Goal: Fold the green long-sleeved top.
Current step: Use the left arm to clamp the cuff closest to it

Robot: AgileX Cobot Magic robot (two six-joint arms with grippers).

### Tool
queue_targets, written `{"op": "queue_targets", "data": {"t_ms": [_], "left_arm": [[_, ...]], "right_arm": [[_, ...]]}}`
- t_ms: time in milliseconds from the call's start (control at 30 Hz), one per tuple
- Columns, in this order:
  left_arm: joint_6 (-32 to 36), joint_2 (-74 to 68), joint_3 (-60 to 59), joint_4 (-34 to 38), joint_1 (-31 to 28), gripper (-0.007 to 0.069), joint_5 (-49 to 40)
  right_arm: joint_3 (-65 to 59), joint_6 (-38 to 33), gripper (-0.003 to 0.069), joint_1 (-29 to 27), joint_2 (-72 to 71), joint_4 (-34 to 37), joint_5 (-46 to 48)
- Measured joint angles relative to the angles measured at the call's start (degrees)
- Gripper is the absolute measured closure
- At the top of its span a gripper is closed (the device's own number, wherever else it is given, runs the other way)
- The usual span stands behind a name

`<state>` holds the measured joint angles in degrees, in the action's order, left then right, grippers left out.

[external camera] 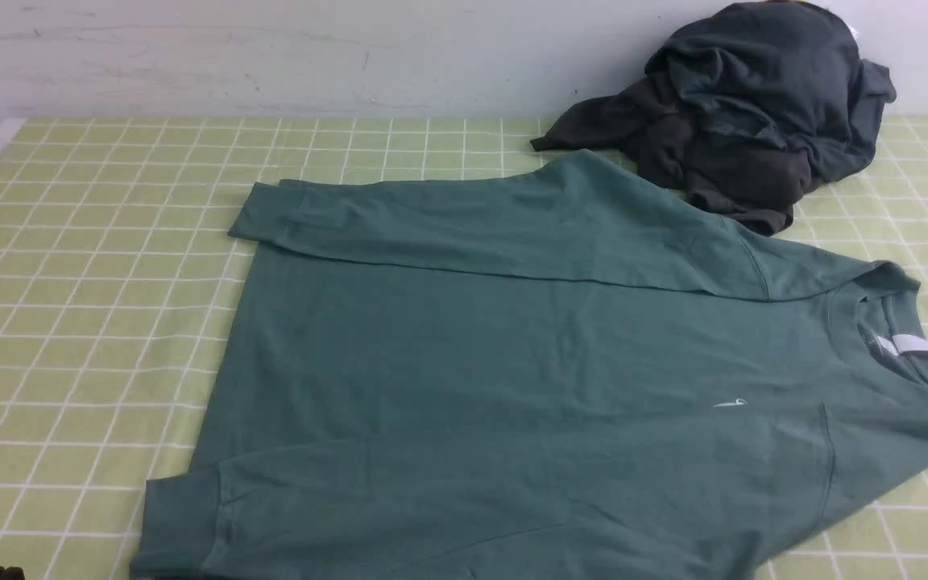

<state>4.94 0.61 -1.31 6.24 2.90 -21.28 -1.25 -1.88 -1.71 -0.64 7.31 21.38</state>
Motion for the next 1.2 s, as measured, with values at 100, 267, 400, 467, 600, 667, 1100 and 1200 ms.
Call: {"op": "queue_targets", "data": {"t_ms": [100,267,400,467,600,667,1100,1200], "left_arm": [[0.00,0.00,0.00,0.00,0.00,0.0627,0.00],[0.00,0.00,0.00,0.00,0.00,0.0627,0.00],[0.00,0.00,0.00,0.00,0.00,0.0627,0.00],[0.00,0.00,0.00,0.00,0.00,0.0627,0.00],[0.00,0.00,0.00,0.00,0.00,0.0627,0.00],[0.00,0.00,0.00,0.00,0.00,0.0627,0.00],[0.00,0.00,0.00,0.00,0.00,0.0627,0.05],[0.00,0.00,0.00,0.00,0.00,0.0627,0.38]], "right_arm": [[0.00,0.00,0.0669,0.00,0.00,0.00,0.00],[0.00,0.00,0.0669,0.00,0.00,0.00,0.00],[0.00,0.00,0.0669,0.00,0.00,0.00,0.00],[0.00,0.00,0.0669,0.00,0.00,0.00,0.00],[0.00,0.00,0.0669,0.00,0.00,0.00,0.00],[0.00,0.00,0.0669,0.00,0.00,0.00,0.00],[0.00,-0.19,0.0669,0.00,0.00,-0.08,0.00],[0.00,-0.46,0.0669,0.00,0.00,-0.86,0.00]]}}
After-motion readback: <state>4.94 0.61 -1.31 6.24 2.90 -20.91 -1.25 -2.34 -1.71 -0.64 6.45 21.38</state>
